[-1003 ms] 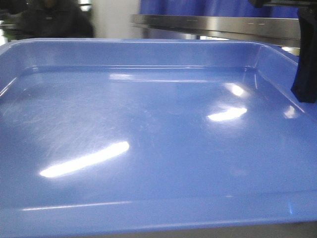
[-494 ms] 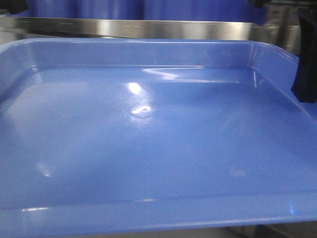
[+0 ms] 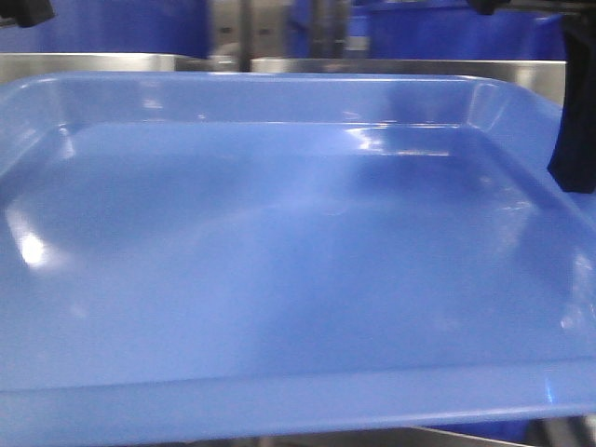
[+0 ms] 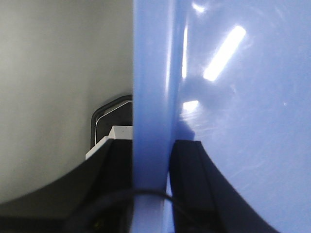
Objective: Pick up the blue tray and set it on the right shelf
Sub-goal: 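Hold the tray raised in both grippers while driving to the shelf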
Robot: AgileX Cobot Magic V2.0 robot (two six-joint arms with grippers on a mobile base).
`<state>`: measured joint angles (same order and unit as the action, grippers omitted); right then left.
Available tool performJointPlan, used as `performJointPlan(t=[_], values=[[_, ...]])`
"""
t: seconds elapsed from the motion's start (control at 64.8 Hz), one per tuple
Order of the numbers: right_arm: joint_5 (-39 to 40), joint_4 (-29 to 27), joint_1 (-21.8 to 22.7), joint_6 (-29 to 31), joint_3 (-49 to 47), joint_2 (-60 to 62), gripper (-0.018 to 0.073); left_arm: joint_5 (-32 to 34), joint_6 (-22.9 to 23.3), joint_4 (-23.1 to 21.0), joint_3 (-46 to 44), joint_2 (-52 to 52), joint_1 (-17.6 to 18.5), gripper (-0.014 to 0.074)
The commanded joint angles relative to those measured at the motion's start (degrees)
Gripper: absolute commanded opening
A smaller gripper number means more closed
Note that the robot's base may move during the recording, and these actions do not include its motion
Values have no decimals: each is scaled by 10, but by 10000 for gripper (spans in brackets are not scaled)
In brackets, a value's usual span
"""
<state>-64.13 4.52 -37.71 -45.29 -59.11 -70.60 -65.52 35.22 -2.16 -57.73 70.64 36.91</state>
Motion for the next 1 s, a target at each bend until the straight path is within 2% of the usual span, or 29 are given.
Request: performJointPlan(t=[0.0, 0.987], values=[[33, -4, -1, -5, -16, 15, 243, 23, 5, -30, -16, -14, 7, 106], [33, -4, -1, -5, -16, 15, 243, 23, 5, -30, -16, -14, 7, 106]])
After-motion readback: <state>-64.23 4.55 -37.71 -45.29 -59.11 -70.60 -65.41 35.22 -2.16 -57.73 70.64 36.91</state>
